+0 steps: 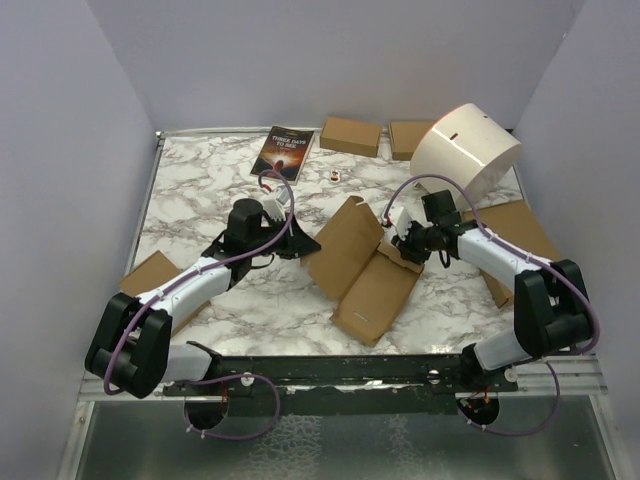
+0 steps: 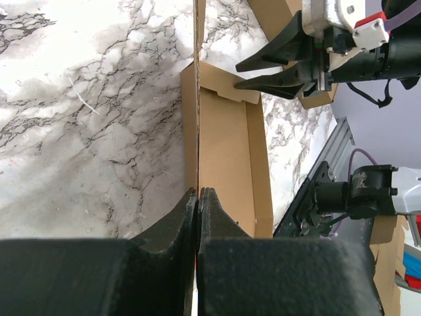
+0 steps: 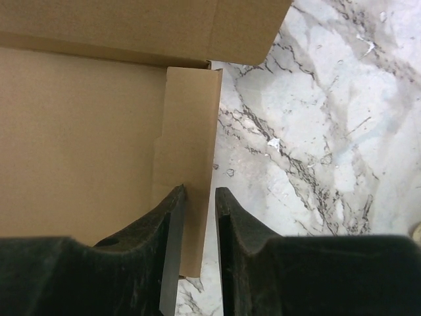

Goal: Fold the paper box

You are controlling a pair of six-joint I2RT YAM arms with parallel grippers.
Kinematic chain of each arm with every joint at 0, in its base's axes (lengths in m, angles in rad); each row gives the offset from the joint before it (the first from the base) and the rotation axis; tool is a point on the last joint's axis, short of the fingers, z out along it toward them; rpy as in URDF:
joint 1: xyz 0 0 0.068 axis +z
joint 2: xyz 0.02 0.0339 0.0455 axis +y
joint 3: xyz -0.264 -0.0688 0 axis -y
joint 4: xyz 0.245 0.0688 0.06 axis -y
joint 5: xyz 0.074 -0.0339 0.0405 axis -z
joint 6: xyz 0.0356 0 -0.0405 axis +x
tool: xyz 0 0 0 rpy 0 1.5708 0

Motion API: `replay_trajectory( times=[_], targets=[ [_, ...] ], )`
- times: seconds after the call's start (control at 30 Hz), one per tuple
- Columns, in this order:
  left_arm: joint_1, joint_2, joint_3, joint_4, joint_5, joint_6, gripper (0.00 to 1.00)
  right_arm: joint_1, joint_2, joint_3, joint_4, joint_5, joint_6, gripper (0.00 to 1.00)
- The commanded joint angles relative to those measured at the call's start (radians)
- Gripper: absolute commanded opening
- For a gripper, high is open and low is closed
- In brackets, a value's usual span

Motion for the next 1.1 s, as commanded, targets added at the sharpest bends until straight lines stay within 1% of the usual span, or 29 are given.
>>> replay_trajectory(
  times=[0.0, 0.37, 0.5, 0.6, 0.63, 0.73, 0.77, 0.93, 1.03, 1.07],
  targets=[
    [-0.004, 0.001, 0.018, 0.031, 0.019, 0.007, 0.0, 0.006, 0.041, 0.014, -0.02, -0.015, 0.017, 0.27],
    [-0.013, 0.009, 0.05, 0.0, 0.056, 0.053, 0.0, 0.006, 0.089, 0.041, -0.038, -0.042, 0.033, 0.28],
    [-0.02, 0.015, 0.07, -0.013, 0.064, 0.066, 0.0, 0.006, 0.116, 0.045, -0.029, -0.03, 0.032, 0.26],
    [-0.024, 0.02, 0.082, -0.021, 0.067, 0.075, 0.0, 0.006, 0.127, 0.046, -0.016, -0.018, 0.035, 0.21],
    [-0.025, 0.022, 0.086, -0.023, 0.068, 0.077, 0.0, 0.005, 0.131, 0.044, -0.009, -0.011, 0.035, 0.18],
    [-0.028, 0.028, 0.098, -0.03, 0.069, 0.087, 0.0, 0.006, 0.15, 0.038, 0.019, 0.045, 0.053, 0.04],
    [-0.029, 0.029, 0.104, -0.034, 0.067, 0.09, 0.0, 0.006, 0.151, 0.032, 0.033, 0.075, 0.064, 0.01],
    [-0.029, 0.045, 0.138, -0.054, 0.049, 0.115, 0.0, 0.01, 0.107, -0.011, 0.096, 0.161, 0.088, 0.01],
    [-0.029, 0.062, 0.162, -0.059, 0.044, 0.119, 0.0, 0.012, 0.107, -0.006, 0.085, 0.151, 0.089, 0.01],
    [-0.029, 0.068, 0.17, -0.062, 0.044, 0.124, 0.0, 0.012, 0.113, 0.001, 0.074, 0.133, 0.086, 0.03]
  ],
)
